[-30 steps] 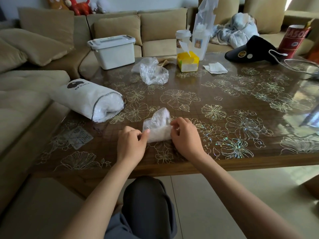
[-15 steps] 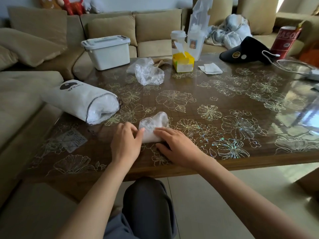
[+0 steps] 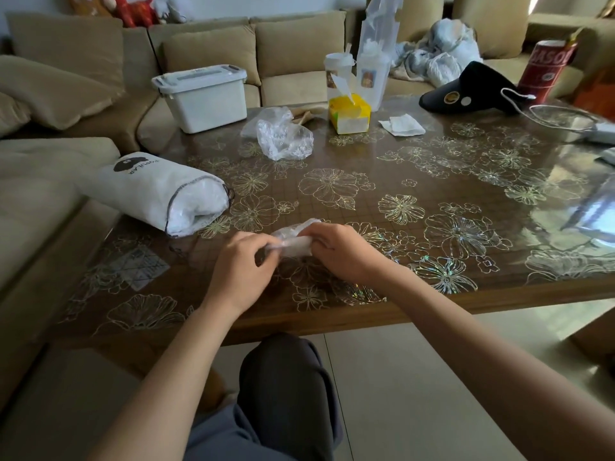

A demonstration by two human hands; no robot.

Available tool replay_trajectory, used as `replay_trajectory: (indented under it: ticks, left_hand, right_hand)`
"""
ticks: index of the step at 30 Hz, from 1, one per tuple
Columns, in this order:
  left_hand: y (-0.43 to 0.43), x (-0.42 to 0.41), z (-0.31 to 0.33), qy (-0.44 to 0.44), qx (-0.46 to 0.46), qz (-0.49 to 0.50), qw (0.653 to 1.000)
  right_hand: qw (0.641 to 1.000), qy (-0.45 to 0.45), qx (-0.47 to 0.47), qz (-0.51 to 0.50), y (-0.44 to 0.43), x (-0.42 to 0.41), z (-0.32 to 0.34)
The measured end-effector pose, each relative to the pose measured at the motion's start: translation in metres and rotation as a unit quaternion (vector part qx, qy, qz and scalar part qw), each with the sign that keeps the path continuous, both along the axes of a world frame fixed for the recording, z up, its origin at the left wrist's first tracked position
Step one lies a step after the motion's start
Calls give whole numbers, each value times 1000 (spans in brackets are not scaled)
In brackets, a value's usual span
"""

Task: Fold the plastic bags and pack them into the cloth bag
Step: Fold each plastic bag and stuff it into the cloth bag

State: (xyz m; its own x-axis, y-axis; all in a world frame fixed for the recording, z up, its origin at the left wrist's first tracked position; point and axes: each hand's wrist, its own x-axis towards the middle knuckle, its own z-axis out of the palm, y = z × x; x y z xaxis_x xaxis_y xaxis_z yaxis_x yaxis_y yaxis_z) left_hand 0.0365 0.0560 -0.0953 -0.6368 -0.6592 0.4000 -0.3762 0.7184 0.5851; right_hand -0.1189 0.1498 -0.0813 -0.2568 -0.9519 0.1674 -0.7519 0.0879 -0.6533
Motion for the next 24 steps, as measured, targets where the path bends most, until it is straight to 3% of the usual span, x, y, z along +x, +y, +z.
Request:
replay_trajectory:
  ticks: [5, 12, 18, 24]
  left_hand:
    - [0, 1, -1, 2, 104, -14, 994]
    - [0, -13, -3, -22, 98, 67, 993]
    - [5, -31, 0, -89, 73, 194, 974]
    - [14, -44, -1, -155, 27, 225, 962]
  right_hand:
    - [995, -96, 16, 21, 12, -6, -1]
    - [986, -113, 7, -125, -9, -15, -5]
    - [969, -29, -11, -246, -21, -6, -14]
    - [969, 64, -21, -237, -23, 0, -22]
